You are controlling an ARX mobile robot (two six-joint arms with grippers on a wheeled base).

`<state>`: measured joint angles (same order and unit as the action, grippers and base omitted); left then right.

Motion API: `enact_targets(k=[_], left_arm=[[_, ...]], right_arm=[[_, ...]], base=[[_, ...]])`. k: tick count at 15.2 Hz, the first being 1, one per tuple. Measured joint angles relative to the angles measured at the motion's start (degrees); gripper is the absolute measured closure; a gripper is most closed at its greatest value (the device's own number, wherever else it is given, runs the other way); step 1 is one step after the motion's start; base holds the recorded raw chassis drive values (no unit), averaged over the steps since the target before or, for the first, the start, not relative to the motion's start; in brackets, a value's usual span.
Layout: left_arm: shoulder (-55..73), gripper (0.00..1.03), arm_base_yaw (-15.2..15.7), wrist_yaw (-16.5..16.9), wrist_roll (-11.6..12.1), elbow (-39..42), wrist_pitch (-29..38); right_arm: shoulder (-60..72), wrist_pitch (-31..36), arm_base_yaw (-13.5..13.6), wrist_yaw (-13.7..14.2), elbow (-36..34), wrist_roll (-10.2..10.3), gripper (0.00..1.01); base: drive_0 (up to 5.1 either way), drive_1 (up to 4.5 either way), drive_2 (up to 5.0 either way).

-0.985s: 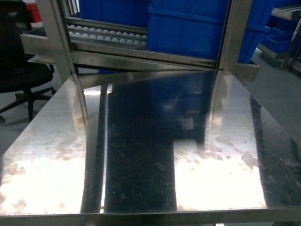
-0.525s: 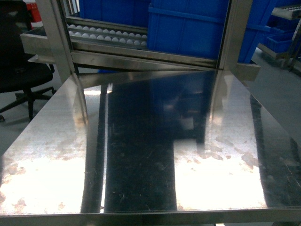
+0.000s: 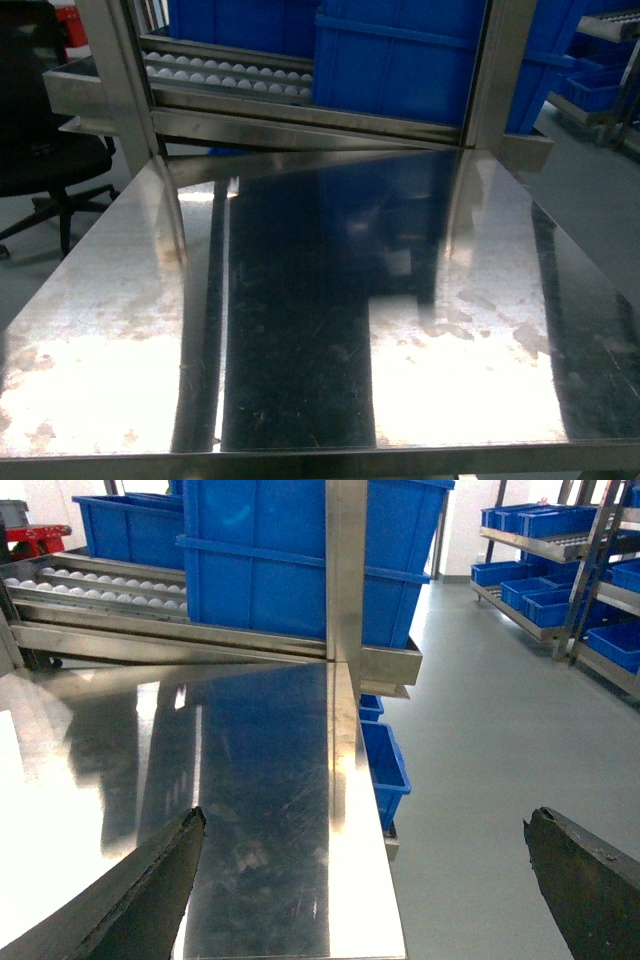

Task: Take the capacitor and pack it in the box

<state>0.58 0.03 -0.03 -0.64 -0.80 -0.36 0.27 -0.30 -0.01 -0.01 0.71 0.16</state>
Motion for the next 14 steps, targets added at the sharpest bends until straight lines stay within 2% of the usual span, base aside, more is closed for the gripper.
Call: enact_targets(k=[14], left_arm=[[0.0, 0.59, 0.0, 0.0, 0.0, 0.0, 0.0]], right_arm=[[0.0, 0.0, 0.0, 0.0, 0.0, -0.02, 0.03]], base=[[0.0, 0.0, 0.0]])
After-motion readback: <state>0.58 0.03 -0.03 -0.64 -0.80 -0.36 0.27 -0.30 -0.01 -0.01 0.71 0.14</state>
